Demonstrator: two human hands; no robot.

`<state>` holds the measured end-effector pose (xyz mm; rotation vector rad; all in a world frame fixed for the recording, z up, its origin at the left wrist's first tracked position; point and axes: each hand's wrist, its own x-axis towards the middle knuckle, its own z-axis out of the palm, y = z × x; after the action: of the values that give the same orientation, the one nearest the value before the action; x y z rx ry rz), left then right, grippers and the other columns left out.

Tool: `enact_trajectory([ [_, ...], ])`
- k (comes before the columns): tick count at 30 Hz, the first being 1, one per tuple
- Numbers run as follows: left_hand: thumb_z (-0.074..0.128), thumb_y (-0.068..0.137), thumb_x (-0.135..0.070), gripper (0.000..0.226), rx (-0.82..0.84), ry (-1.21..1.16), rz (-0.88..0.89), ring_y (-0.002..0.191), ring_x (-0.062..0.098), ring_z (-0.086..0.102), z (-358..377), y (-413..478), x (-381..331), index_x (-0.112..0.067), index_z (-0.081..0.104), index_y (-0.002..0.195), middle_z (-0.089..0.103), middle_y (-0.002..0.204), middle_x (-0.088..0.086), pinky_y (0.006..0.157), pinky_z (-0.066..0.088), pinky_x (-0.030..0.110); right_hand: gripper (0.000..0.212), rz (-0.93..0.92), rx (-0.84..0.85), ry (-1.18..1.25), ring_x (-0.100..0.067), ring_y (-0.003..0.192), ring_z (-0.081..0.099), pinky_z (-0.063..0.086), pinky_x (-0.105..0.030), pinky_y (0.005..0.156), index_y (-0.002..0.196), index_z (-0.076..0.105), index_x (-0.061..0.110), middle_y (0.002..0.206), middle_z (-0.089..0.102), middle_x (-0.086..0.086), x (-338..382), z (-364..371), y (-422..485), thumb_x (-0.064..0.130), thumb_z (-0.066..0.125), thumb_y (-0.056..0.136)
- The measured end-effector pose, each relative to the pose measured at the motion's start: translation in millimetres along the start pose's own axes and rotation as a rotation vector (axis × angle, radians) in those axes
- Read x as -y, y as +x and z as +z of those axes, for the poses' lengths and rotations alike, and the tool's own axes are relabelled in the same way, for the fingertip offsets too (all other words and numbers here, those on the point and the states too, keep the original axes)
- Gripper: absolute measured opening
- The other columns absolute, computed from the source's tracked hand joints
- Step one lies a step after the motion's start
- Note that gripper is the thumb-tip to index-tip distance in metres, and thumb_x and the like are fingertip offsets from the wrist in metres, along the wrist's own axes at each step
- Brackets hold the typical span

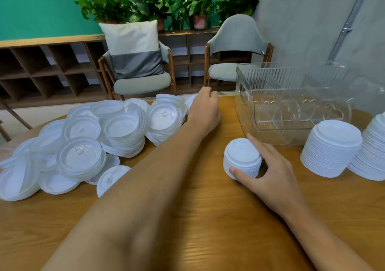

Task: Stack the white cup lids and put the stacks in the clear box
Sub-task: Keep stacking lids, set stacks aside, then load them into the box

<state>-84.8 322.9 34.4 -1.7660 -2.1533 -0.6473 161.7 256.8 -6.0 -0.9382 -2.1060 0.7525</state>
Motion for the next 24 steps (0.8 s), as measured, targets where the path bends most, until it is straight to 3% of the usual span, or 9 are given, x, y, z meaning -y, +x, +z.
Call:
enact_trajectory([
  [3, 0.065, 0.097, -0.026, 0.039, 0.079, 0.199, -0.048, 0.127, 0.029, 0.047, 6.5, 20.7, 2.4, -0.007, 0.056, 0.131, 0.053, 0.135, 0.014, 0.107, 0.043, 0.038, 0.091, -0.008, 0.003, 0.021, 0.02, 0.121, 0.043, 0.036, -0.003, 0.092, 0.154, 0.046, 0.038, 0.13, 0.053, 0.026, -0.6, 1.6, 1.0, 0.051, 0.086, 0.074],
  [8, 0.06, 0.098, -0.047, 0.069, 0.319, 0.386, -0.251, 0.149, 0.044, 0.034, 11.9, 49.4, 9.5, -0.01, 0.04, 0.153, 0.037, 0.158, 0.024, 0.124, 0.025, 0.054, 0.091, -0.038, -0.004, 0.026, 0.017, 0.123, 0.045, 0.037, -0.001, 0.094, 0.154, 0.048, 0.033, 0.13, 0.055, 0.025, -4.1, 3.3, 0.4, 0.046, 0.088, 0.074],
  [11, 0.06, 0.096, -0.056, 0.079, 0.417, 0.371, -0.314, 0.147, 0.043, 0.04, 16.2, 61.3, 13.9, -0.013, 0.034, 0.158, 0.041, 0.157, 0.022, 0.126, 0.02, 0.058, 0.09, -0.059, -0.005, 0.035, 0.015, 0.125, 0.045, 0.035, 0.0, 0.096, 0.153, 0.049, 0.032, 0.131, 0.056, 0.023, -5.3, 4.5, 0.7, 0.052, 0.088, 0.075],
  [15, 0.059, 0.096, -0.054, 0.071, 0.475, 0.374, -0.357, 0.141, 0.038, 0.05, 22.3, 67.9, 14.7, -0.015, 0.043, 0.153, 0.055, 0.149, 0.014, 0.125, 0.014, 0.064, 0.091, -0.067, 0.004, 0.036, 0.011, 0.126, 0.047, 0.036, -0.001, 0.097, 0.153, 0.049, 0.031, 0.131, 0.056, 0.021, -6.8, 5.0, 0.2, 0.049, 0.09, 0.074],
  [17, 0.06, 0.097, -0.05, 0.066, 0.47, 0.375, -0.351, 0.137, 0.038, 0.051, 22.8, 67.0, 12.7, -0.014, 0.047, 0.151, 0.055, 0.145, 0.015, 0.12, 0.027, 0.063, 0.09, -0.067, 0.012, 0.043, 0.011, 0.127, 0.047, 0.036, -0.001, 0.097, 0.153, 0.049, 0.03, 0.131, 0.057, 0.02, -6.8, 5.2, 0.4, 0.047, 0.09, 0.075],
  [20, 0.061, 0.1, -0.037, 0.052, 0.423, 0.322, -0.268, 0.127, 0.036, 0.053, 21.4, 59.4, 6.4, -0.011, 0.052, 0.143, 0.054, 0.136, 0.016, 0.105, 0.049, 0.05, 0.089, -0.077, 0.006, 0.031, 0.012, 0.126, 0.047, 0.036, 0.0, 0.096, 0.153, 0.05, 0.03, 0.131, 0.057, 0.02, -6.3, 6.2, 1.1, 0.054, 0.084, 0.074],
  [24, 0.06, 0.101, -0.036, 0.041, 0.416, 0.301, -0.157, 0.119, 0.032, 0.055, 16.9, 47.1, -6.5, -0.011, 0.059, 0.133, 0.057, 0.128, 0.014, 0.097, 0.051, 0.044, 0.09, -0.052, 0.02, 0.036, 0.011, 0.128, 0.045, 0.037, -0.003, 0.096, 0.154, 0.047, 0.035, 0.133, 0.054, 0.024, -6.3, 4.8, 0.7, 0.051, 0.088, 0.075],
])
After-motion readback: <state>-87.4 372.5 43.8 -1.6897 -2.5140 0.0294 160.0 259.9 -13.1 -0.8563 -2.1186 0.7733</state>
